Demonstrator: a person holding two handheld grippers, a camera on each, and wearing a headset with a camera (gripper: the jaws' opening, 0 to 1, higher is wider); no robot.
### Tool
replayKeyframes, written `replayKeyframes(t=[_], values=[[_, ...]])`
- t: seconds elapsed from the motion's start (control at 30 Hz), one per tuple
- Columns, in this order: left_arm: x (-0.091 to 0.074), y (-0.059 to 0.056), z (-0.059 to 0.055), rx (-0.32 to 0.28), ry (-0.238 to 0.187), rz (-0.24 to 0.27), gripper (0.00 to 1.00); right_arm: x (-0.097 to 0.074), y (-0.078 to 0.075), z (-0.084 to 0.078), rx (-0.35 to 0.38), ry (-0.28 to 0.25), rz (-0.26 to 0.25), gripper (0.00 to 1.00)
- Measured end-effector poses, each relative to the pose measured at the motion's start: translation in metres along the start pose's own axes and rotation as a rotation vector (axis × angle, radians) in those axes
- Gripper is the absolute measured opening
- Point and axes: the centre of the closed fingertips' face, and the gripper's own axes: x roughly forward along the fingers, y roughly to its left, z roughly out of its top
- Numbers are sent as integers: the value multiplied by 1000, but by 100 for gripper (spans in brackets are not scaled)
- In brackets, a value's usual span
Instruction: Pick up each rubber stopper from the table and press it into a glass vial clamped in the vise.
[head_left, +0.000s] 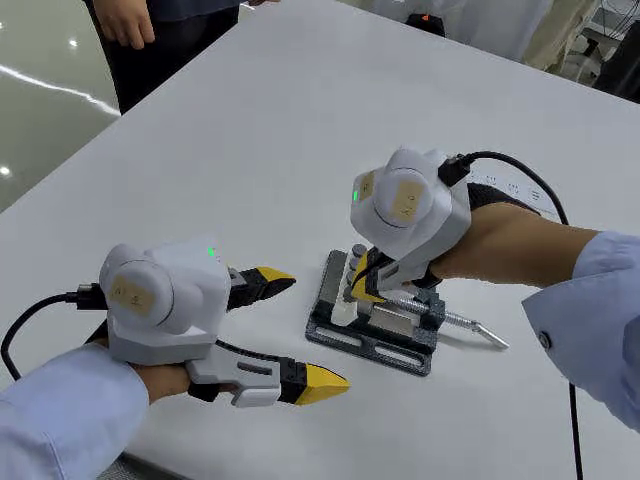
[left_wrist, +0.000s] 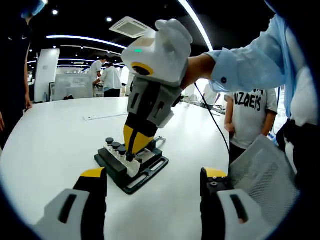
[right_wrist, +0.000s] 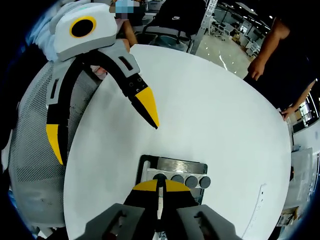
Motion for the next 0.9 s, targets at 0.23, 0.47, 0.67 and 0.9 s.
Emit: replayKeyframes(t=[0.23,0.47,0.67,0.9], values=[[1,0,0,0,1,-4,73,1,0,0,-18,13,0,0],[0,0,0,-3,0,-2,73,1,-1,0,-38,33,3,0],[0,0,0,-5,-2,-1,73,1,-1,0,-41,35,7,0],[1,1,1,-5,-5,-1,73,1,-1,-1,-32,27,6,0]])
